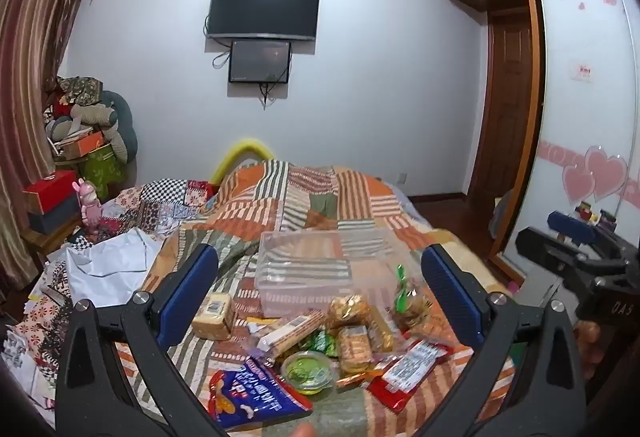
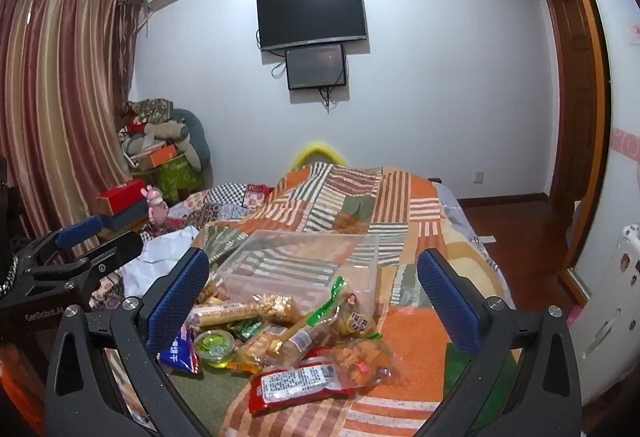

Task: Organize snacks
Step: 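Grasp the blue cracker bag with left tool while right tool grasps red-white packet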

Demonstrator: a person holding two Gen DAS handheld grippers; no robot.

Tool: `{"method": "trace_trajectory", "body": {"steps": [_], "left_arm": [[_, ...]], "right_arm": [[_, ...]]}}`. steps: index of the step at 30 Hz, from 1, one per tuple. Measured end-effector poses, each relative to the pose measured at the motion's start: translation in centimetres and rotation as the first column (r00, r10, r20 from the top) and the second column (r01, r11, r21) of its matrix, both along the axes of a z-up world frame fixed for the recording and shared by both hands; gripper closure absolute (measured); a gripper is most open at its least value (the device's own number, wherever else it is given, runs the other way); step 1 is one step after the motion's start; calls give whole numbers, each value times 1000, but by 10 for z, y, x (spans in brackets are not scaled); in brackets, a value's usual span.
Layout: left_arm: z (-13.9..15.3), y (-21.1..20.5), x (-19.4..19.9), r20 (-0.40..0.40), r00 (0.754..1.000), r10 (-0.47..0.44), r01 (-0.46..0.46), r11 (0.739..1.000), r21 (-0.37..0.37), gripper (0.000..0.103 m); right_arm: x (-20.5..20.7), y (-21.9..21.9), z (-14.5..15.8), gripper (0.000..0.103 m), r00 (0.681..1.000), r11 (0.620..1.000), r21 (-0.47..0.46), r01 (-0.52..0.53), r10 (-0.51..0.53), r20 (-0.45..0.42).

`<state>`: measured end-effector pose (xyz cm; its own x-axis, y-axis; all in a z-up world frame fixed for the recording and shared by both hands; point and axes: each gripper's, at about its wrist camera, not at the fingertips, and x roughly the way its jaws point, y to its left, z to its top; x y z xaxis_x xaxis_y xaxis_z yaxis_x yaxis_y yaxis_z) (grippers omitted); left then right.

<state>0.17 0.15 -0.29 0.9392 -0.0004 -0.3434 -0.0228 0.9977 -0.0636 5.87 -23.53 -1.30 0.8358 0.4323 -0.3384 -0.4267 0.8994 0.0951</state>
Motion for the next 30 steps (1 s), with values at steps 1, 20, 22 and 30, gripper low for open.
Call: {"method": "trace_trajectory", "body": {"steps": [1,20,22,30], "left_arm": [[-3,2,2,-17,1000,-3,4,1000,7,0],[-106,64,28,-407,913,21,-76,990,-118,16],[-119,68,31,-440,898,18,-85,987,-134,16],[-163,88,43,-571,820,37,-155,975,-160,16]], "right_arm": [[1,0,-2,0,1000,1000,-5,-2,1,-8],[37,-4,-84,23,924,996,-68,-61,31,-382],[39,-2,-94,25,908,995,-72,-74,37,-417],[41,15,-122,25,857,987,-99,-128,60,-512]]}}
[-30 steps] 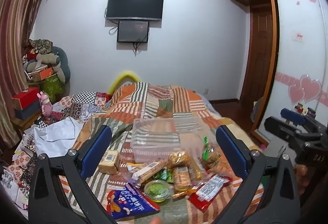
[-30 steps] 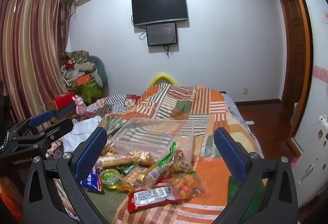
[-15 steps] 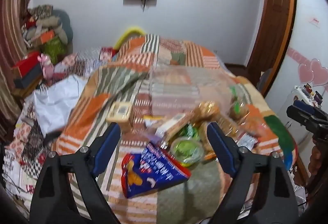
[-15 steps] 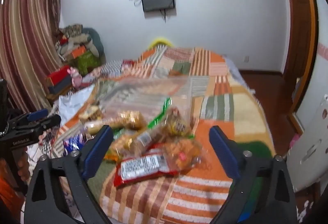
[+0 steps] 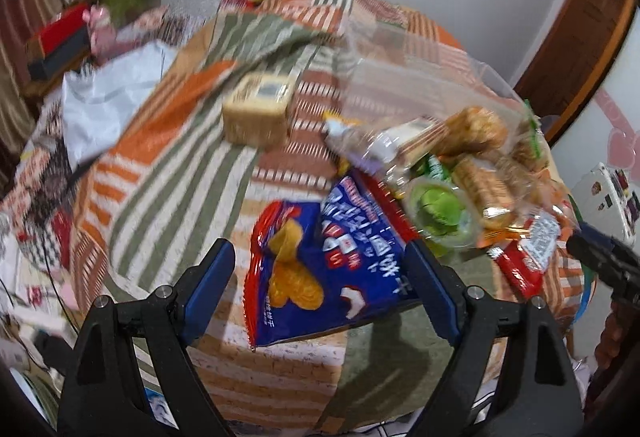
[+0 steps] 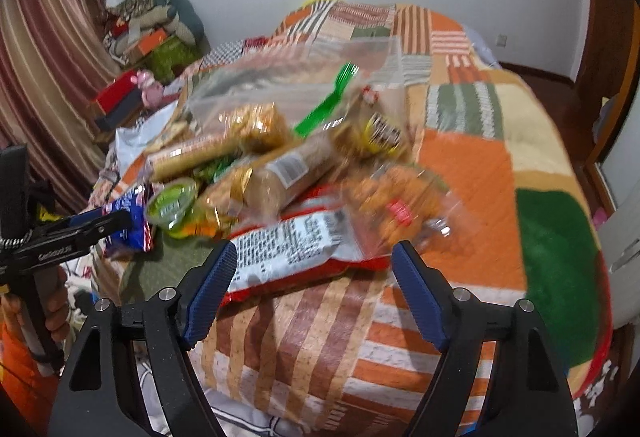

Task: Organize snacks
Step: 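Grasp the blue cracker bag with left tool while right tool grasps red-white packet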

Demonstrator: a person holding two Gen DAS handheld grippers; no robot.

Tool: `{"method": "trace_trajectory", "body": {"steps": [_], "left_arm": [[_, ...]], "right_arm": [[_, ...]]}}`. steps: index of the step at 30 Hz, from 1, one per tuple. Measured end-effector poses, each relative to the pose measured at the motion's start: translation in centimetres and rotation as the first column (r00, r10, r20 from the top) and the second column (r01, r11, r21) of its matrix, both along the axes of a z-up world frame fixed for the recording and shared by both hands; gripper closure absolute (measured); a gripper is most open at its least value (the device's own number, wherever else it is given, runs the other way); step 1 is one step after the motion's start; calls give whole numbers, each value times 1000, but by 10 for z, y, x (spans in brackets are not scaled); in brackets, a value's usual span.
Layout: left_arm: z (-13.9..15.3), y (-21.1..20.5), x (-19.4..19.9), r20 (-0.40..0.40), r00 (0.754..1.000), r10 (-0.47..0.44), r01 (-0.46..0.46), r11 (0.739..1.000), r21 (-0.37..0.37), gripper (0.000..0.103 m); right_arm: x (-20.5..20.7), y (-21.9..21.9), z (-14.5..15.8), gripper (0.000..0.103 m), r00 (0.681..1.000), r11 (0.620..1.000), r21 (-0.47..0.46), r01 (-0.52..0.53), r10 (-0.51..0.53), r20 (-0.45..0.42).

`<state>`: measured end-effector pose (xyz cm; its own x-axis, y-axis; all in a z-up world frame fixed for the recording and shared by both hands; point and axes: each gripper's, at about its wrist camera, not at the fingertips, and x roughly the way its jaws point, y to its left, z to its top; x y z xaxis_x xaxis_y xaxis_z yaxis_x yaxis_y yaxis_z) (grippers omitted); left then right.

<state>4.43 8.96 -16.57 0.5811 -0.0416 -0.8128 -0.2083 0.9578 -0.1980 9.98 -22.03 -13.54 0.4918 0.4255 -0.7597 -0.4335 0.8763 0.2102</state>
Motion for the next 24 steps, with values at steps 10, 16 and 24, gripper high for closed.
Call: {"method": "trace_trajectory", "body": {"steps": [10,16,24], "left_arm": [[-26,3,19,-7,1000,0,-1,991,-134,7],[-28,5,17,11,1000,4,-2,993,-121,7],[-21,-2,7,43,998,-38,43,991,-128,31]], "right_arm": [[14,10,-15,23,999,1000,-21,-10,8,-49],[21,17,-24,17,997,1000,-6,-30,29,-75],[19,22,-29,20,997,998,2,-58,58,-58]]}}
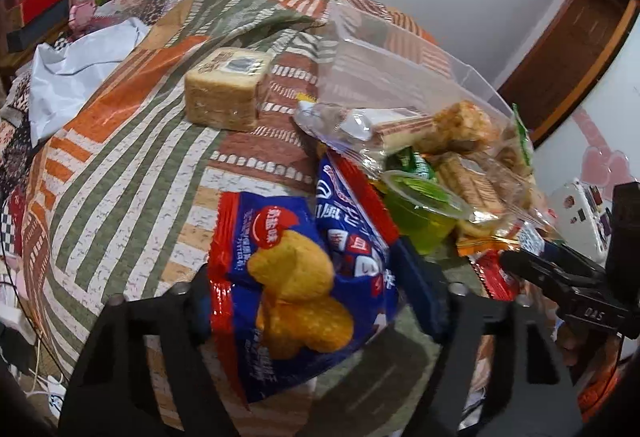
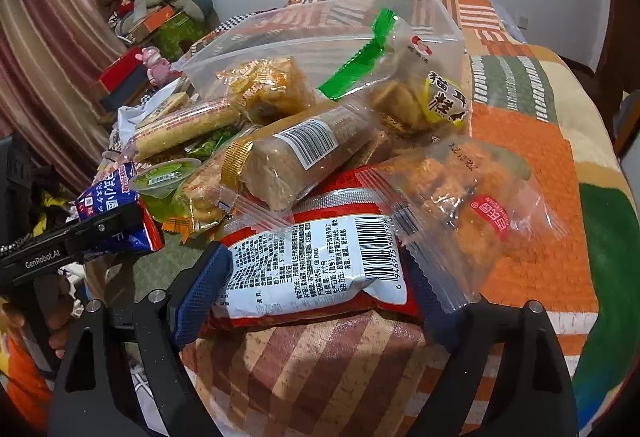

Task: Organize snacks
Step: 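Grasp the blue cracker bag with left tool while right tool grasps red-white packet, then lift both held snacks and carry them over the clear plastic box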

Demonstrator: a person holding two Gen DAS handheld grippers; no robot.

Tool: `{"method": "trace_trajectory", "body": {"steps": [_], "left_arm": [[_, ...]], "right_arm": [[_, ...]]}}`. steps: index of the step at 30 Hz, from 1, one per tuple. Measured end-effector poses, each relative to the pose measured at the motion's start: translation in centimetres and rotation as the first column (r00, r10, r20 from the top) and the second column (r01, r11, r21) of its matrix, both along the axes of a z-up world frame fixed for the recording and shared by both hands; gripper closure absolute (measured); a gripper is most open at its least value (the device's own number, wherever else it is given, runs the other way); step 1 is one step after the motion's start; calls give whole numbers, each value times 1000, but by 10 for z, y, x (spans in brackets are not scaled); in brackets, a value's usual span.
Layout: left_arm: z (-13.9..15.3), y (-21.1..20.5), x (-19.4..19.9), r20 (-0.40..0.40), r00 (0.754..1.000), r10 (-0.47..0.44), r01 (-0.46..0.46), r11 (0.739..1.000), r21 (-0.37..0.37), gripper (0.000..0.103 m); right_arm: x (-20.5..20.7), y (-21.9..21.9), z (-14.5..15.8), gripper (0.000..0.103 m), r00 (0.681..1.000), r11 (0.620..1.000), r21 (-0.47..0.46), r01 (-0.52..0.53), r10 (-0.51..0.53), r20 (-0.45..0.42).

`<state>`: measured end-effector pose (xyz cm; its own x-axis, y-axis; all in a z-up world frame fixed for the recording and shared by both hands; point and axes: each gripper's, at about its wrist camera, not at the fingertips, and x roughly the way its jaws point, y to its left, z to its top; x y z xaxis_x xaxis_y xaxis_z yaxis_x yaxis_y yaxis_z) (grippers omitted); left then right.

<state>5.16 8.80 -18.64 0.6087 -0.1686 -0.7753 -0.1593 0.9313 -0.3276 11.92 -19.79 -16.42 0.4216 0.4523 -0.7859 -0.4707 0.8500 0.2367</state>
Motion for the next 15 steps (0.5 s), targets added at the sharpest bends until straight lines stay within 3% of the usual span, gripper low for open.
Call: {"method": "trace_trajectory", "body": {"steps": [3,4,8,9,15], "left_arm": [[2,-3,-2,6,1000,-5,5,1000,3,35],[2,-3,-3,6,1000,-3,3,1000,-3,36],[8,-1,-9,21,1000,-1,2,1000,-24,43],[10,-2,-10,25,1000,0,0,1000,-24,46],[23,-5,-15,40,999,-1,0,1000,30,51]], "right_arm": [[0,-3,1,31,1000,1000,20,-6,6,6],[-1,-3,2,40,1000,1000,25,-4,4,8],[-1,-5,6,46,1000,998,57,5,-6,7],[-1,-8,7,52,1000,998,68,15,-15,12],[-1,-18,15,64,999,992,124,34,-35,8]]}}
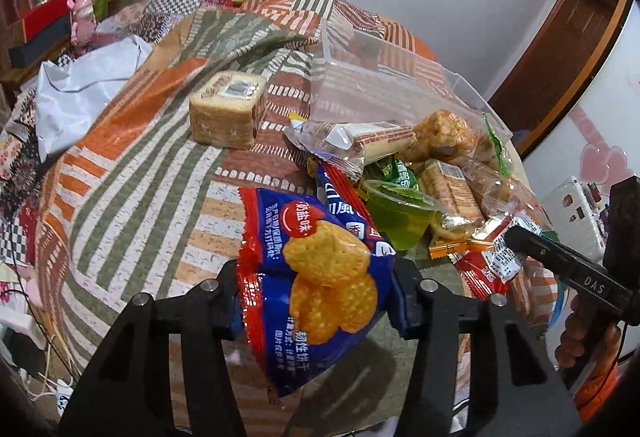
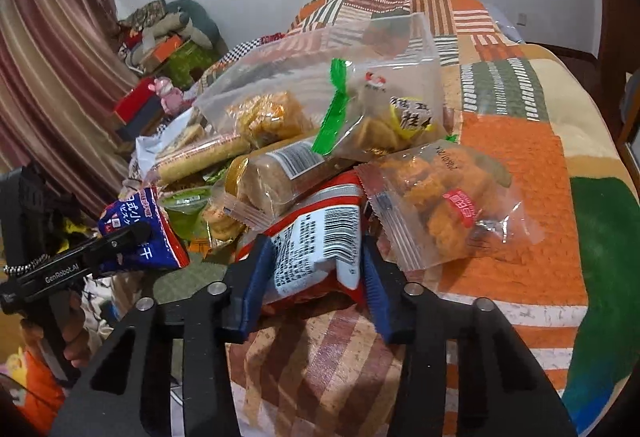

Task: Organize snacks
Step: 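Lift both held snacks and carry them over the clear plastic box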

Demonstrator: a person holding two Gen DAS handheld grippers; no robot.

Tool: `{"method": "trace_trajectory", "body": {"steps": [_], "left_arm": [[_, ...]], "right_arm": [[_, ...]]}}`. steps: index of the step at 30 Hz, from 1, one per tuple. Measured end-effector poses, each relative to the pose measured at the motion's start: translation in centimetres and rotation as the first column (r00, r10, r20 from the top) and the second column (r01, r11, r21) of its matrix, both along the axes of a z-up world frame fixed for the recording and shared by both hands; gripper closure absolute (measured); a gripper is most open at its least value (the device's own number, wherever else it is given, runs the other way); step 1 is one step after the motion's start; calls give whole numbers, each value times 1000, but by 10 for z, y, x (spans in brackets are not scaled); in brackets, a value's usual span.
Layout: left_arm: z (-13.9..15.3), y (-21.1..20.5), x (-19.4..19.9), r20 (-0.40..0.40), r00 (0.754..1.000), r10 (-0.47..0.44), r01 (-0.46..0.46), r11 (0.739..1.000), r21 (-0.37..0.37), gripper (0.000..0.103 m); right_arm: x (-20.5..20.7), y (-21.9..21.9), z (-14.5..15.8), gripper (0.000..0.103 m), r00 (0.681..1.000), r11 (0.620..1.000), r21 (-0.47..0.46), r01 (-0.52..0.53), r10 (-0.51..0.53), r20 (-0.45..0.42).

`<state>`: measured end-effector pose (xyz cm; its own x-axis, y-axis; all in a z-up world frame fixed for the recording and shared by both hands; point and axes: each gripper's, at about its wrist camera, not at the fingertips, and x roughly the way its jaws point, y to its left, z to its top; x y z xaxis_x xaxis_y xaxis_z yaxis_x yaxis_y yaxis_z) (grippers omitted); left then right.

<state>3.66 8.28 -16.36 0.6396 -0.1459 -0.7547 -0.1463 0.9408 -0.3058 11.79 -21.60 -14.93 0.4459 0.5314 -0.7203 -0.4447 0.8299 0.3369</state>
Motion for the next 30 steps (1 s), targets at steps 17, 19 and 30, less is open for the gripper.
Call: {"method": "trace_trajectory", "body": {"steps": [17,19,30], "left_arm": [[66,-12,-21,171,985,-31,16,996,88,53],[72,-14,-21,190,981,-34,17,996,91,53],[98,-23,-7,274,960,-61,37,995,94,53]], "right_arm": [[-18,-20,36,78,989,999,27,33,-37,145],[-19,-21,40,80,986,999,31,36,-41,164],[-15,-16,65,82,965,999,43,22,-33,259]]}}
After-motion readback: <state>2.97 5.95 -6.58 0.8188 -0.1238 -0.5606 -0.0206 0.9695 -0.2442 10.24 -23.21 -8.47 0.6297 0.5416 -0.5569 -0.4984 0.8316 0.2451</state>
